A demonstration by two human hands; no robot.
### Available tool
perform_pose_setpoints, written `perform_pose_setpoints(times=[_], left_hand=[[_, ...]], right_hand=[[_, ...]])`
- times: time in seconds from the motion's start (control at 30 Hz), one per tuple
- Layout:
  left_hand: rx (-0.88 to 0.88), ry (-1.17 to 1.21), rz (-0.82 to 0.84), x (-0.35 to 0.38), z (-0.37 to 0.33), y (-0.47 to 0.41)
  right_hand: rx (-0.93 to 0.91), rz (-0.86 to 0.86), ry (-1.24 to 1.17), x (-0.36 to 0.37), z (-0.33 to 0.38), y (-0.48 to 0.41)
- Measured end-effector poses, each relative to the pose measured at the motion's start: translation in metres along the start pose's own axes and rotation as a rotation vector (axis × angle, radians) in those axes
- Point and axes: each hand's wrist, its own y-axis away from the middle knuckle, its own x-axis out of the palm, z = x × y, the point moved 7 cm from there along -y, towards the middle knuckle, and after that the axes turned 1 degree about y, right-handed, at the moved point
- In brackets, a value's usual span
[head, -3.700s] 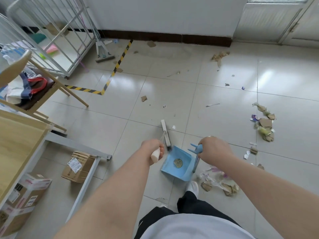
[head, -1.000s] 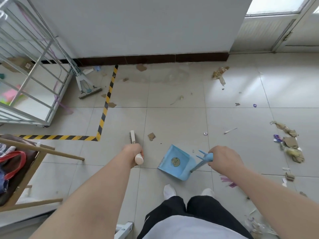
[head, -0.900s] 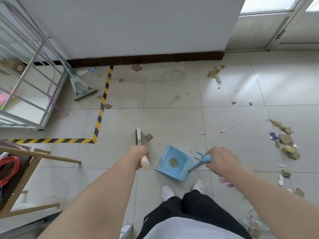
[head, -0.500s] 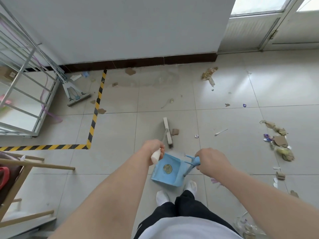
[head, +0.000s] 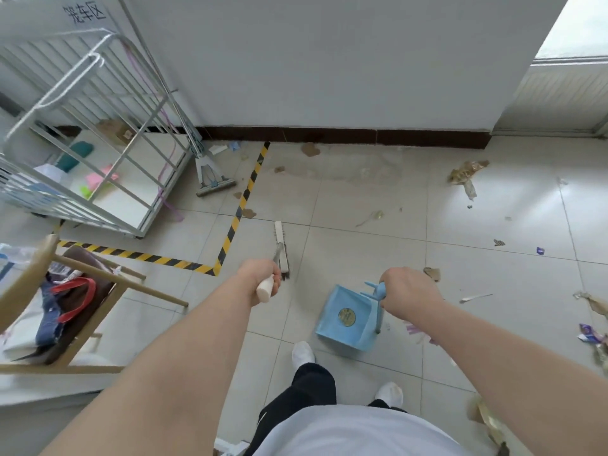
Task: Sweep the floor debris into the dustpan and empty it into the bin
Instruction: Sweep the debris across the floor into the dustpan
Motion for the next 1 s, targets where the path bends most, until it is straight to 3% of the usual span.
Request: perform_pose_setpoints(times=[0.43,0.7,1.0], left_hand=[[-0.091,0.357,-0.138,-0.14,-0.034,-0.086],[-0.127,0.192,-0.072,-0.177,-0.082,-0.142],[-0.139,0.067,0.119,-0.139,-0.146,-0.176]], right_hand=[[0.057,0.013,0.033,-0.043,0.097,-0.113],[0.105,0.05,-0.018,-0.062,0.154,-0.173],[0.128,0.012,-0.069,-0.098,0.16,-0.207]])
